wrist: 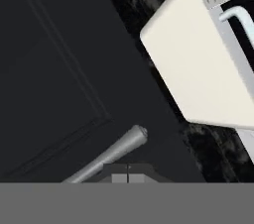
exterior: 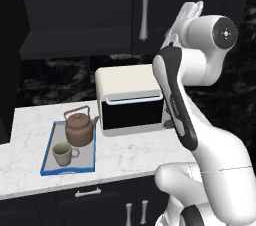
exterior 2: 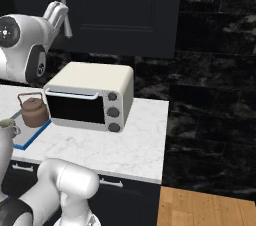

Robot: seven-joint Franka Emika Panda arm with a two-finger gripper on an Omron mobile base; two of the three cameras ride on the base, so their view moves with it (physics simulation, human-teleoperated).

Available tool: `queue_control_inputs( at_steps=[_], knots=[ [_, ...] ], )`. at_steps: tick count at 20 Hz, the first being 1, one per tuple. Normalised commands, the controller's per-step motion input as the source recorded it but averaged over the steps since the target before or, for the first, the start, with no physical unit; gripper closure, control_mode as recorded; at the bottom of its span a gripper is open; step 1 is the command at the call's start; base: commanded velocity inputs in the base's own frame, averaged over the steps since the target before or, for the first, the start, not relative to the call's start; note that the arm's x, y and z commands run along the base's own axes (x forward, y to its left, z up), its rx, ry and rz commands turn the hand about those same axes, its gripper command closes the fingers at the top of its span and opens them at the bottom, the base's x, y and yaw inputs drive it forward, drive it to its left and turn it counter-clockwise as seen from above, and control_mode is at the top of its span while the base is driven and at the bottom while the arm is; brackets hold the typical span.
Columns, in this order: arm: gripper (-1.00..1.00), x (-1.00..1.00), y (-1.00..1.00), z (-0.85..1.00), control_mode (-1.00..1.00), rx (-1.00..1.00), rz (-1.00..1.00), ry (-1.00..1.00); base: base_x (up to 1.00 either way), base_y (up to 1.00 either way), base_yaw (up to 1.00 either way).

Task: Pick the kettle from the counter and place it on the tray. Then pick the mug from the cabinet and place it on the tray. Then close the cabinet doors.

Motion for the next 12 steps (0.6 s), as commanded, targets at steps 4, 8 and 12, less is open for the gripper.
queue_control_inputs(
  at_steps=[4, 8, 12],
  knots=[
    [1.00, -0.82, 0.57, -0.46, -1.00, -0.37, 0.23, -0.05, 0.00, 0.00, 0.00],
    [1.00, -0.70, 0.57, -0.51, -1.00, -0.40, 0.34, -0.02, 0.00, 0.00, 0.00],
    [1.00, -0.31, 0.46, -0.59, -1.00, -0.45, 0.30, 0.00, 0.00, 0.00, 0.00]
  ],
)
